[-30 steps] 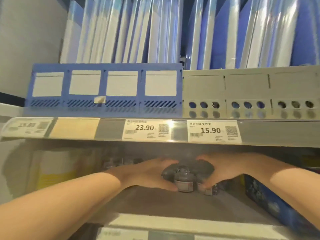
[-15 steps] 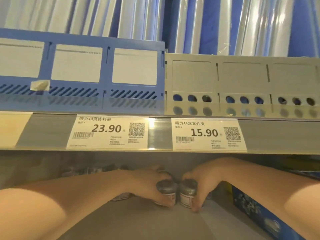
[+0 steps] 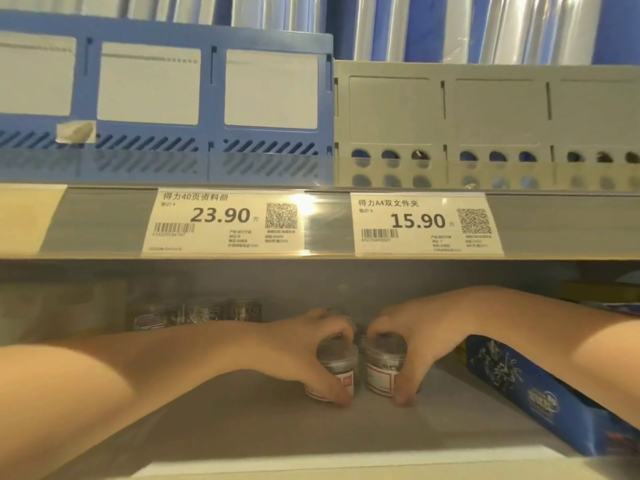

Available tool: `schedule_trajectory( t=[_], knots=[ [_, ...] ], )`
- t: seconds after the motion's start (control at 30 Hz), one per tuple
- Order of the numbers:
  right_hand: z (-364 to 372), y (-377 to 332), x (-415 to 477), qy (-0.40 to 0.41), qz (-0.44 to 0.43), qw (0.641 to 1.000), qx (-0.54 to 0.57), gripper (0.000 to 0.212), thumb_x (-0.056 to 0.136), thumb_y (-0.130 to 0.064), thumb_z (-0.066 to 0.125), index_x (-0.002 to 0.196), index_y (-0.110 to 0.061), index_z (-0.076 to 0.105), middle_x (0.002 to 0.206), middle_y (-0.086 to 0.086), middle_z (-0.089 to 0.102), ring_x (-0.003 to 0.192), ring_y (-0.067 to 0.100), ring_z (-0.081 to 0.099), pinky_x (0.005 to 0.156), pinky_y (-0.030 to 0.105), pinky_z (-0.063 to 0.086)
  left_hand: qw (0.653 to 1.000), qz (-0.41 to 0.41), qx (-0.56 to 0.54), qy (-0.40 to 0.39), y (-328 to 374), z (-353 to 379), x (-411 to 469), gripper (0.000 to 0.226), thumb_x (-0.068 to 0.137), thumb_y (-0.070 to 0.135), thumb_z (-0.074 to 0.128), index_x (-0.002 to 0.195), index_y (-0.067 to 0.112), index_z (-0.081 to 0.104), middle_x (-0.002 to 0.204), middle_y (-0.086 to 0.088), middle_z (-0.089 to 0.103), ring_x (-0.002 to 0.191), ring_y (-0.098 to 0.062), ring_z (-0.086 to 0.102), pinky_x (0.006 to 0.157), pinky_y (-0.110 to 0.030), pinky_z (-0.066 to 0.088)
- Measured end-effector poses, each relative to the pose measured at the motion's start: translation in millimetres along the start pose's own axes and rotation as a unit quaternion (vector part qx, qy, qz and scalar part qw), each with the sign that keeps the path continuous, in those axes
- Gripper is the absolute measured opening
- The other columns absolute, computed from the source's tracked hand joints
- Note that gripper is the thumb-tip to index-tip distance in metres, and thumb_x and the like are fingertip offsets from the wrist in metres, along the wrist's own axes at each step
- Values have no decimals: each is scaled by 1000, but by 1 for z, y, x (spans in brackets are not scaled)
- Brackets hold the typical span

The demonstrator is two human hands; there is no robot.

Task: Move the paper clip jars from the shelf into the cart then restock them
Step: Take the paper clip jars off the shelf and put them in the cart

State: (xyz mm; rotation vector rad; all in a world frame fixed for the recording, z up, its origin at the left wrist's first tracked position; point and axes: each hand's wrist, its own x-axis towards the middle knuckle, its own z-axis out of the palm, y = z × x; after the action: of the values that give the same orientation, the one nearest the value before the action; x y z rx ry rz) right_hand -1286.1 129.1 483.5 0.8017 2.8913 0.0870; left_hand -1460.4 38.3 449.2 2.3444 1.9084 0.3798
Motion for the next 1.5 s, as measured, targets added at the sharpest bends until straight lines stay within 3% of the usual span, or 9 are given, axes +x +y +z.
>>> schedule_trajectory(
  t=[0.27,0.37,0.5,0.63,0.77,0.93,1.13,1.3,1.5],
  knots=[
    [6,-16,-29,88,1,996,-4,68,58,-59,78,116,-34,52,101,-17,55,95,8,55,85,25,48,998,-28,-45,24,20,-4,-29,50,66,40,81,105,38,48,100,16,62,91,-2,59,81,-23,48],
    [6,-18,-39,121,-7,992,36,64,61,-57,78,115,-34,52,97,-20,56,92,5,55,81,20,45,986,-41,-144,68,27,-7,-41,42,71,28,79,103,38,53,92,16,63,77,6,60,66,-13,47],
    [8,-26,-61,148,-15,985,88,62,69,-48,77,122,-35,49,108,-20,57,96,1,54,84,18,44,945,-59,-296,128,39,-6,-57,38,76,19,73,104,36,52,104,3,62,89,-10,65,70,-27,56],
    [11,-44,-89,160,-22,972,173,60,71,-37,78,123,-37,47,113,-23,57,102,-2,56,90,17,44,938,-43,-285,194,52,-2,-81,42,62,38,80,96,40,56,96,14,64,82,-6,65,65,-25,56],
    [15,-68,-114,223,-12,960,167,71,68,-37,79,131,-29,45,123,-12,56,109,7,53,94,22,44,949,-65,-178,252,73,-6,-111,65,30,67,60,92,49,51,94,24,59,82,7,55,64,-9,45],
    [31,-111,-168,250,0,946,208,74,66,-34,80,125,-46,37,125,-14,43,114,5,43,94,23,38,926,-5,-239,292,107,9,-159,45,60,37,83,96,42,57,92,14,63,75,1,59,54,-10,44],
    [71,-181,-260,261,78,929,250,71,66,-34,81,120,-50,38,123,-17,41,109,1,42,89,22,37,947,26,-213,239,149,49,-229,58,49,55,80,100,48,53,97,22,59,93,-3,56,73,-21,43],
    [97,-229,-345,241,130,932,238,73,64,-27,82,116,-53,37,116,-30,38,113,-2,41,94,20,37,960,73,-217,161,204,80,-271,57,59,42,81,108,45,50,102,26,50,101,-2,48,76,-17,36],
    [126,-260,-478,207,223,924,230,74,66,-28,81,123,-50,38,119,-19,39,109,2,45,91,22,44,958,166,-221,75,305,116,-305,57,52,56,77,99,53,45,104,29,49,101,1,47,75,-15,35]
  ],
)
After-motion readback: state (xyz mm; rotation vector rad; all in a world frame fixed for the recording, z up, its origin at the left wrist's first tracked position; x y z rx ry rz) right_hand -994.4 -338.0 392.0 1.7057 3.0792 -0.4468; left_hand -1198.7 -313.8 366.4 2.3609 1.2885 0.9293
